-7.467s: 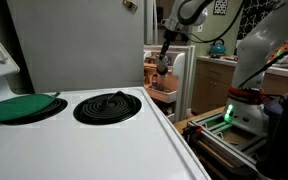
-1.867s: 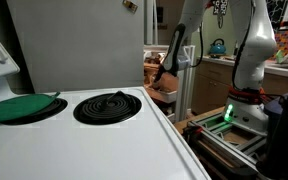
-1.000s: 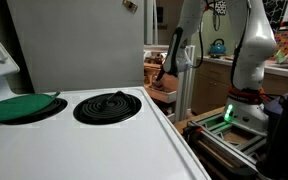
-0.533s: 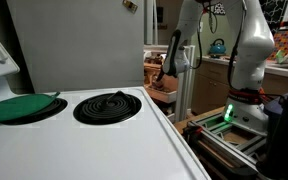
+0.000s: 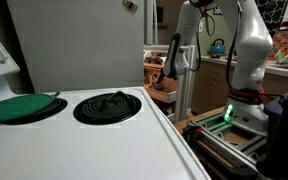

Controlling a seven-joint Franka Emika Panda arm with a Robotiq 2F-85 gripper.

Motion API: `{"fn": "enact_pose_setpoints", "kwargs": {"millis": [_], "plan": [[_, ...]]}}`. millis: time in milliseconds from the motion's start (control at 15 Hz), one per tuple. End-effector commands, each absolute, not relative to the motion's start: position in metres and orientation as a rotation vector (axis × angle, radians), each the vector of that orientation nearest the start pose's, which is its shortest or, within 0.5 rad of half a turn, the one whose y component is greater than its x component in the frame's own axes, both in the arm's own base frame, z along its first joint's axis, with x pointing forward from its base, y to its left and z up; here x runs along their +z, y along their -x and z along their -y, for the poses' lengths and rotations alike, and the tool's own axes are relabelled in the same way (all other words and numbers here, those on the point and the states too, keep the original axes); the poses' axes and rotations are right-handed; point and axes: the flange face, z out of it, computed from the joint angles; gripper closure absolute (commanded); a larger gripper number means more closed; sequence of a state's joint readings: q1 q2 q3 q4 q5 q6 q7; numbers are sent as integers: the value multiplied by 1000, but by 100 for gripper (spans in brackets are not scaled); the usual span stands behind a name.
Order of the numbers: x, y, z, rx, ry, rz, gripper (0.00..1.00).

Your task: Put the sauce bottle on the second shelf of the fridge door

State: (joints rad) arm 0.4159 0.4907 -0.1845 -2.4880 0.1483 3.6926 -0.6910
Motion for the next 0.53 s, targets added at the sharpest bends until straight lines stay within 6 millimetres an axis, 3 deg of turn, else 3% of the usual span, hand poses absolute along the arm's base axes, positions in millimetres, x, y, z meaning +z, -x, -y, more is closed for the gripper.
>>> {"fn": "enact_pose_setpoints", "kwargs": {"millis": [0, 467], "plan": [[178, -504, -89, -1143, 2936, 1260, 63], [168, -516, -85, -1151, 2948, 1228, 63]]}}
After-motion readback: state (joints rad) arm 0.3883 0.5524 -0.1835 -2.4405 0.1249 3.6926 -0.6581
